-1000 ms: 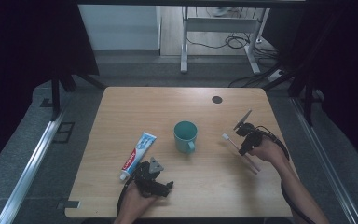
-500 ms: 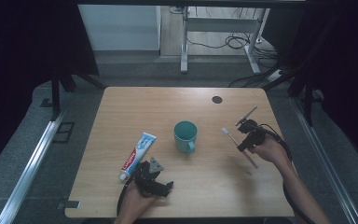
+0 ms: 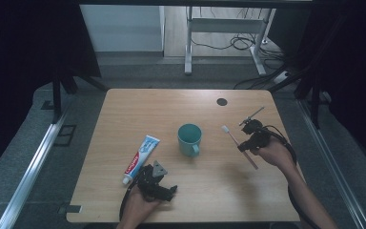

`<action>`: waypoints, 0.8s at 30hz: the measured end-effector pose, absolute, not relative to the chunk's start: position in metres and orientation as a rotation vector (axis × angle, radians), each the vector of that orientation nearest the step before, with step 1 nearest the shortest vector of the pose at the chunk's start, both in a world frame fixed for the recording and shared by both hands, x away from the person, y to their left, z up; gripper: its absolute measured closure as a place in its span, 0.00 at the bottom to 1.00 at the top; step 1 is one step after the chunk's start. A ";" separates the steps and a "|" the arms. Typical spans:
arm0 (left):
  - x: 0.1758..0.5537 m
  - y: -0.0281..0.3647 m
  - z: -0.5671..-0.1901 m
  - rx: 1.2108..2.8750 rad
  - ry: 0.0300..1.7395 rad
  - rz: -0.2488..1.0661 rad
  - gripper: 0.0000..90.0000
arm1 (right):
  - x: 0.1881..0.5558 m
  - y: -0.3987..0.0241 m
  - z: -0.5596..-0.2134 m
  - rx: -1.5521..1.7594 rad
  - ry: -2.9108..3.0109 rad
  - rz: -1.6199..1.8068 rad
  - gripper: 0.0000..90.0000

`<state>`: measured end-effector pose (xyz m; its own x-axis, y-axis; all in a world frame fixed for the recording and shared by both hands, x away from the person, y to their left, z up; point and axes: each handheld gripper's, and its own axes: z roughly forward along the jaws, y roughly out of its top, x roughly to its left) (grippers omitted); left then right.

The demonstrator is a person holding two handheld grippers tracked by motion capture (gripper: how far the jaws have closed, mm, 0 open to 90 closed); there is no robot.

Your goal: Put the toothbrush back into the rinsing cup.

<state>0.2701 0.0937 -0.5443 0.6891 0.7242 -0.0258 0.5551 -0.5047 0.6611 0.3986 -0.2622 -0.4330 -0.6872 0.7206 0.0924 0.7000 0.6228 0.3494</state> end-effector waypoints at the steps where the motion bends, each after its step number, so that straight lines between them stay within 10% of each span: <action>1: 0.270 0.094 -0.544 2.244 0.976 0.335 0.00 | 0.398 -0.261 -0.432 1.213 2.777 0.571 0.93; 24: 0.270 0.094 -0.544 2.244 0.975 0.336 0.00 | 0.393 -0.242 -0.403 1.120 2.724 0.836 0.93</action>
